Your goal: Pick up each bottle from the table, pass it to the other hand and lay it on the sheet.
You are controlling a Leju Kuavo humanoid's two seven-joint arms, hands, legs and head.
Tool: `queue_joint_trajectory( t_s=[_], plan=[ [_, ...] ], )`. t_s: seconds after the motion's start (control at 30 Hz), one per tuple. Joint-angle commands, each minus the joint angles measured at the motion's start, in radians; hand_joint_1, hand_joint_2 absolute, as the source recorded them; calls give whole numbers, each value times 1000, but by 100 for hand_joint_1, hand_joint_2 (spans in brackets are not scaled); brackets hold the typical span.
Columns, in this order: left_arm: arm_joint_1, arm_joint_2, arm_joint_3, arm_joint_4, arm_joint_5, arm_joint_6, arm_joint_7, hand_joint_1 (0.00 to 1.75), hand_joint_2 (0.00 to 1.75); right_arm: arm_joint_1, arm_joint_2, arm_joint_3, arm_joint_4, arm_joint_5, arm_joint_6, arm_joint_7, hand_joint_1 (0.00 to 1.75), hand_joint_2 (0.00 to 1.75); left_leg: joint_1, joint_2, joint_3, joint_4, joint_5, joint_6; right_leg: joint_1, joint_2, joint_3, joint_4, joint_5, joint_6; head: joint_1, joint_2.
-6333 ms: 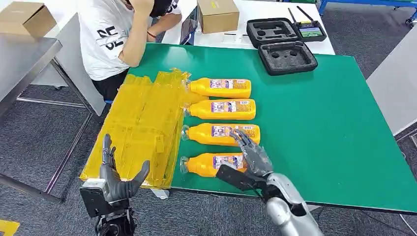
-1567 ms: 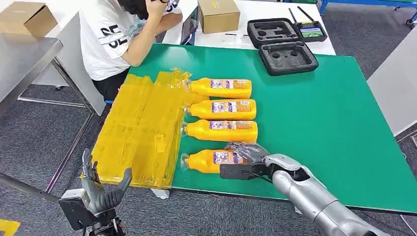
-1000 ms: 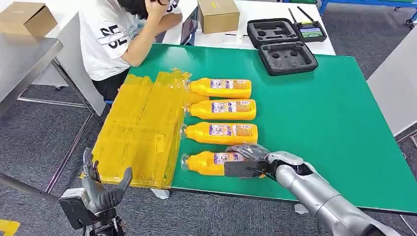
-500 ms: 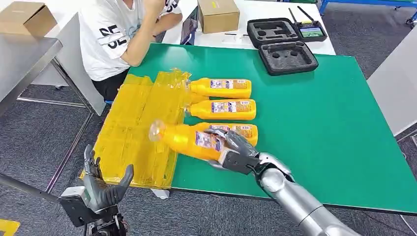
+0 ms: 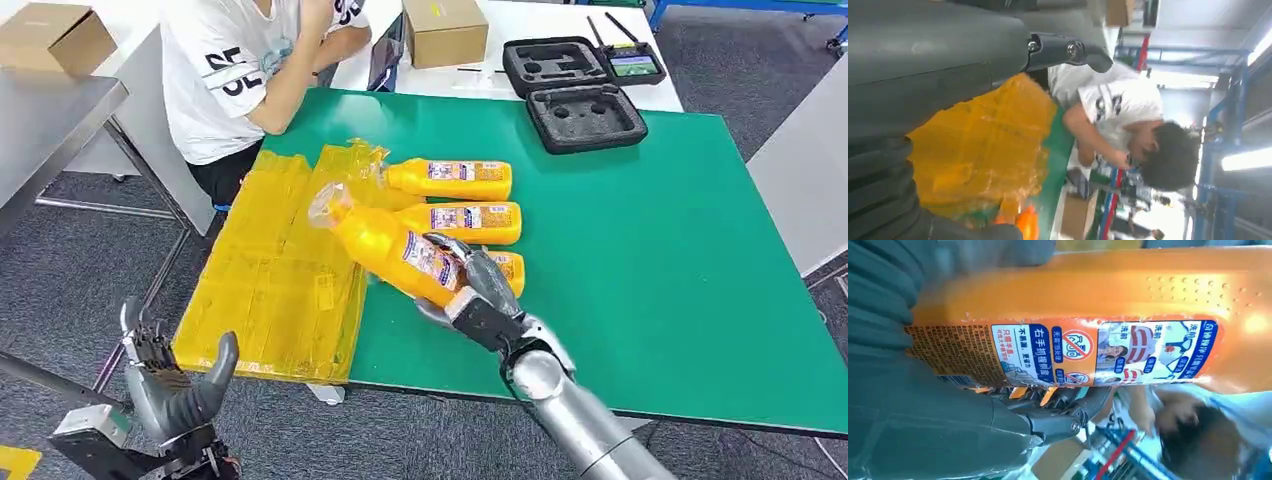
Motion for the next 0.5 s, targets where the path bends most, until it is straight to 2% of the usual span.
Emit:
queue_joint_trajectory(
  t_s=[0.03, 0.1, 0.2, 0.33, 0.5],
  plan=[
    [-103, 96, -284, 158, 9, -103, 59, 0, 175, 67, 161, -22, 217, -74, 2, -136, 175, 175, 1, -1, 7, -2, -2, 0, 1, -2, 7, -3, -2, -2, 0, 0],
    [-114, 92, -303, 178, 9, -104, 62, 0, 175, 79, 177, -9, 219, -72, 2, -141, 175, 175, 1, -1, 10, -3, -3, 0, 2, -2, 11, -3, -3, -4, 0, 0],
    [-146, 105, -339, 230, 5, -114, 77, 0, 175, 109, 194, 9, 168, -61, 20, -141, 175, 175, 0, -1, 4, -2, -1, 0, 1, -1, 4, -2, -1, -2, 0, 0],
    [-208, 102, -367, 335, 31, -135, 78, 0, 175, 129, 210, 31, 118, -13, 42, -97, 175, 175, 0, -2, 5, -2, -2, 0, 1, -2, 6, -2, -2, -2, 0, 0],
    [-210, 102, -366, 337, 31, -135, 78, 0, 175, 127, 207, 29, 119, -14, 42, -97, 175, 175, 0, -1, 4, -1, -1, 0, 0, -2, 5, -1, -2, -2, 0, 0]
  ],
)
